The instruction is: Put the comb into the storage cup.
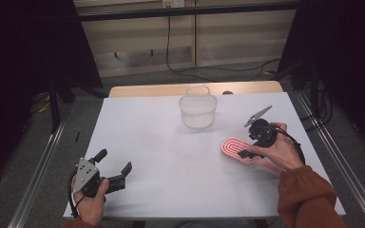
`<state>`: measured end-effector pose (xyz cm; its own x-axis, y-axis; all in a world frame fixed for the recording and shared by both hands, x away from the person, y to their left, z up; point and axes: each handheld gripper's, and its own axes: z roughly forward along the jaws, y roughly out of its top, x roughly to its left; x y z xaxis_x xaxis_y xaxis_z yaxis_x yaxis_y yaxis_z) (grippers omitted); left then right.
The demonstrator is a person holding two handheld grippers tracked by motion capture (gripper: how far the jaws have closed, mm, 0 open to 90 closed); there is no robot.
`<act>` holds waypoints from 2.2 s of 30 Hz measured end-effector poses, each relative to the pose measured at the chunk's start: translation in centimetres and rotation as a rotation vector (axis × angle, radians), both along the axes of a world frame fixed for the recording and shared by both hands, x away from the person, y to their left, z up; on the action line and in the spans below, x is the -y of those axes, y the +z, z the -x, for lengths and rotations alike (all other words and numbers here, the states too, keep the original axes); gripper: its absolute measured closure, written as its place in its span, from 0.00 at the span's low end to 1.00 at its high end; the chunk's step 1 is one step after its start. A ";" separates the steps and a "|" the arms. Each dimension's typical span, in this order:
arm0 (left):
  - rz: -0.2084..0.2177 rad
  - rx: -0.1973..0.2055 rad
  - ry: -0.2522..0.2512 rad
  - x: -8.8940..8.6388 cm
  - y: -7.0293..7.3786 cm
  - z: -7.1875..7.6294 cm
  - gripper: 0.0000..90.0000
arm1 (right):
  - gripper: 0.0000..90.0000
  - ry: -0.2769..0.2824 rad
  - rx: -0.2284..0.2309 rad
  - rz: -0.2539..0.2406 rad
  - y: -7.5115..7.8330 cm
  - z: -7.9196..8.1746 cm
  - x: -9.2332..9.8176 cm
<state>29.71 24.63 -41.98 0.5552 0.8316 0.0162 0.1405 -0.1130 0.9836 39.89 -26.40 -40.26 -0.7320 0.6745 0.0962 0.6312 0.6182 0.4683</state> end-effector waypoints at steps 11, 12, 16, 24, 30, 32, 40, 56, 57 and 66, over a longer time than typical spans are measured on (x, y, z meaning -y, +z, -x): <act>0.003 0.002 0.004 -0.1 0.0 0.0 0.03 | 0.06 0.037 -0.027 0.051 -0.9 0.4 -1.0; 0.003 0.003 0.003 -0.1 0.0 0.0 0.03 | 0.06 0.044 -0.028 0.056 -1.0 0.3 -1.1; 0.000 0.005 0.001 -0.1 0.1 0.0 0.03 | 0.07 0.061 -0.040 0.076 -1.4 0.2 -1.4; 0.001 0.007 0.012 -0.2 0.1 0.0 0.03 | 0.11 0.092 -0.055 0.096 -1.9 0.2 -1.9; 0.004 0.006 0.010 -0.2 0.1 0.1 0.03 | 0.17 0.113 -0.056 0.125 -2.0 0.2 -2.1; 0.002 0.005 0.010 -0.2 0.1 0.0 0.03 | 0.19 0.118 -0.062 0.135 -2.1 0.2 -2.1; 0.004 0.005 0.010 -0.2 0.1 0.0 0.03 | 0.17 0.117 -0.068 0.160 -2.2 0.2 -2.4; -0.001 0.003 0.009 -0.2 0.1 0.0 0.03 | 0.20 0.129 -0.064 0.171 -2.2 0.0 -2.5; 0.001 0.001 0.007 -0.2 0.1 0.0 0.03 | 0.21 0.133 -0.060 0.176 -2.1 0.1 -2.5; -0.002 -0.002 0.010 -0.2 0.1 0.0 0.03 | 0.21 0.120 -0.062 0.186 -2.1 0.1 -2.6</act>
